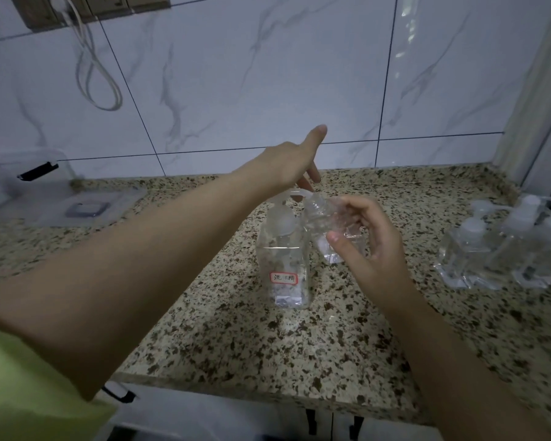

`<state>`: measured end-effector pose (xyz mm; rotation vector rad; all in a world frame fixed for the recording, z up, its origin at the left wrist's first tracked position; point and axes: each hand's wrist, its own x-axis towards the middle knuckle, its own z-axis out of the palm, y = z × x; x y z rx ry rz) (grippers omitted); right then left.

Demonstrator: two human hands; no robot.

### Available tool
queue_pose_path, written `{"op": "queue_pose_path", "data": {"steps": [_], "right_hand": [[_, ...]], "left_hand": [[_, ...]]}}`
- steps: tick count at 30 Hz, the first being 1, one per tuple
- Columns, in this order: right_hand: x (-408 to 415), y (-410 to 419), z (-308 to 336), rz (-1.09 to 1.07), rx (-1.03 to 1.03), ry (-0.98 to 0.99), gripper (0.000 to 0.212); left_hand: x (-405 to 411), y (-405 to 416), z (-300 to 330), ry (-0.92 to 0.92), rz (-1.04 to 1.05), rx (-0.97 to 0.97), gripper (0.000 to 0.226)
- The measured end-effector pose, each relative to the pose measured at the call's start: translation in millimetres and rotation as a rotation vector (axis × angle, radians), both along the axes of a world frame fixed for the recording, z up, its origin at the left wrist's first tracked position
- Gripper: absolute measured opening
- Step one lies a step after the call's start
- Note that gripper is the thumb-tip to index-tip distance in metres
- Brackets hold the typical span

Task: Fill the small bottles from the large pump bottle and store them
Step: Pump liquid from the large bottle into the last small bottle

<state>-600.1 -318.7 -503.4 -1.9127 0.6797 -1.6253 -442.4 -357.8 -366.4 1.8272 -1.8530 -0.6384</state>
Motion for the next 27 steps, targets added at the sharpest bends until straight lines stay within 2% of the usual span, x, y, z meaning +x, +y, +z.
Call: {"op": "queue_pose_path", "data": {"steps": [6, 10, 13, 17, 27], "right_hand": [[-0.7, 0.2, -0.6, -0.022, -0.008, -0.006, 0.037], [-0.9, -0.6, -0.2, -0.01, -0.006, 0.001, 0.037], [-1.7, -1.0, -0.5, -0.017, -0.014, 0.004, 0.037], [-1.9, -0.2, -0.9, -0.007, 0.014, 0.01, 0.037], [-1.3, 0.4, 0.1, -0.016, -0.025, 0.024, 0.035]], "left_hand": [[-4.4, -4.0, -5.1, -0.165, -0.04, 0.024, 0.083], [0.0, -3.1, -6.6, -0.105, -0.047, 0.017, 0.081], [-2.8, -4.3, -7.7, -0.162, -0.052, 0.04, 0.082], [-1.7, -6.1, -9.3, -0.109, -0.07, 0.079, 0.082], [-3.5, -5.8, -8.3, -0.138, -0.124, 0.098, 0.082]]}}
